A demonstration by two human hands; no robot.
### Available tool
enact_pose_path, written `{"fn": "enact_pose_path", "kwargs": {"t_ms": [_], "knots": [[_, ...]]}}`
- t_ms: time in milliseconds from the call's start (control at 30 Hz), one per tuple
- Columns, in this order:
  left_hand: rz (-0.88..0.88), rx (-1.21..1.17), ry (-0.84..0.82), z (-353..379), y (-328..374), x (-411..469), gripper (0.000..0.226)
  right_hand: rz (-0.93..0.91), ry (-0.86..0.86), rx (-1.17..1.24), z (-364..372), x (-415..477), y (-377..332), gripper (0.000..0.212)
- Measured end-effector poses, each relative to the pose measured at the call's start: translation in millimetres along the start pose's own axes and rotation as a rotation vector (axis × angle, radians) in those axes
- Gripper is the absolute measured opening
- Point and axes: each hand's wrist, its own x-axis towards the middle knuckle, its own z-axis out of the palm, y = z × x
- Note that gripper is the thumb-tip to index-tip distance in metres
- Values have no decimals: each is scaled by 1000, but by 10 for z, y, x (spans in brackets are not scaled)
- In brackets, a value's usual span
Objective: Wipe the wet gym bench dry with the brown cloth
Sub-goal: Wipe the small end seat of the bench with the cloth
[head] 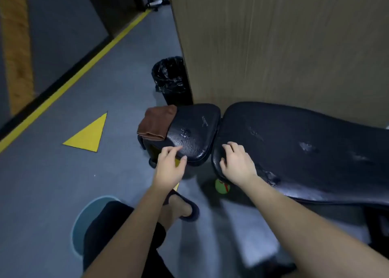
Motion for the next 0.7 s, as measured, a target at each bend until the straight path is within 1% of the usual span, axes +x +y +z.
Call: {"fn": "enact_pose_path", "kwargs": {"t_ms": [133, 233, 300, 400, 467, 500, 533, 600, 633, 667, 700], "knots": [[21, 89, 112, 79, -110, 322, 35, -39, 76, -126, 173, 210, 72, 47], [82, 159, 158, 108, -240, 653, 32, -60, 203, -156, 308, 241, 157, 38], [91, 207, 198, 102, -343, 947, 31, -79, 276, -160, 348, 275, 172, 36], [80, 342, 319, 101, -399, 1419, 37, -92, 305, -142, 376, 306, 176, 37], [58, 459, 356, 82, -458, 1738, 40, -87, 315, -130, 395, 309, 193, 39], [4, 483, 338, 74, -527, 1887, 42, -86, 317, -125, 403, 308, 198, 40], [-91, 472, 292, 83, -594, 1996, 48, -90, 311, -121, 395, 311, 199, 40], [-359, 361, 160, 129, -696, 2101, 68, -93, 306, -124, 395, 334, 203, 41], [-463, 299, 110, 155, -724, 2112, 75, -91, 299, -122, 395, 338, 198, 41], [-513, 266, 82, 166, -722, 2085, 79, -89, 296, -117, 386, 336, 188, 41], [-521, 255, 75, 167, -711, 2046, 81, -91, 300, -114, 388, 334, 186, 41]]}}
